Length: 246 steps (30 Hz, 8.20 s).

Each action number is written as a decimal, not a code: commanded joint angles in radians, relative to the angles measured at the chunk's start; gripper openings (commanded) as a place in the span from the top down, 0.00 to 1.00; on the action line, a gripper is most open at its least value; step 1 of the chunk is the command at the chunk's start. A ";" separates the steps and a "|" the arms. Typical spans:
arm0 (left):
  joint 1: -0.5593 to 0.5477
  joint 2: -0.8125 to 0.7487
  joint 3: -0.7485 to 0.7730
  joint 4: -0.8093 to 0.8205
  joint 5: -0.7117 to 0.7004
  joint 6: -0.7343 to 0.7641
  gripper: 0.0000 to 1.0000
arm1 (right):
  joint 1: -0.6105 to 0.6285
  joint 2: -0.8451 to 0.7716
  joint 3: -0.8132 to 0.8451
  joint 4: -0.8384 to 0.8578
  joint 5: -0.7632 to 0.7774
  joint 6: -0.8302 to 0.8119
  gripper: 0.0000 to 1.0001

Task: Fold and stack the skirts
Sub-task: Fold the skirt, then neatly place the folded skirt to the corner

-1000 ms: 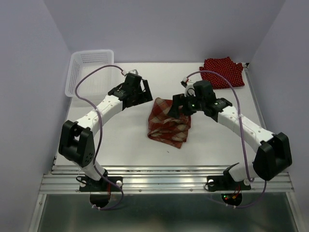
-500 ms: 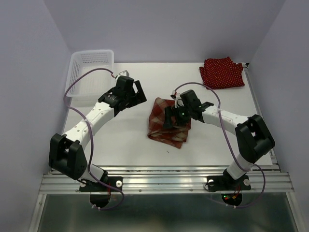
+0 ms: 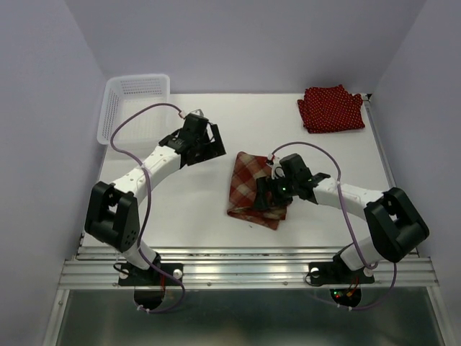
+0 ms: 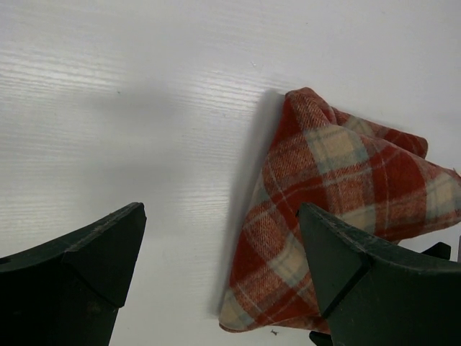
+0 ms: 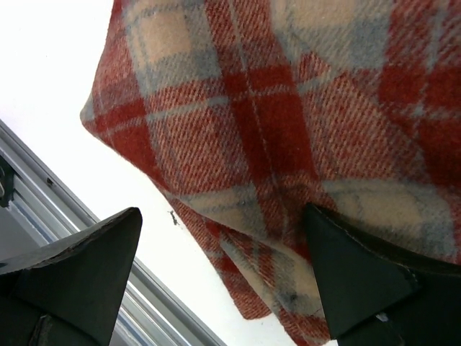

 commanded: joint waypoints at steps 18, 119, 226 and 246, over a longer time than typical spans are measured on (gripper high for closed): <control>-0.315 -0.137 -0.276 0.573 0.387 0.122 0.01 | -0.199 -0.293 0.333 -0.072 0.260 0.249 0.00; -0.135 -0.101 0.026 0.199 0.053 0.217 0.01 | -0.354 -0.013 0.429 -0.275 0.470 0.185 0.00; 0.022 -0.161 -0.049 0.110 -0.184 0.065 0.02 | -0.411 0.568 1.342 0.015 0.796 -0.705 1.00; 0.031 -0.075 0.013 0.100 -0.148 0.085 0.02 | -0.554 0.712 1.528 -0.228 0.621 -0.504 0.99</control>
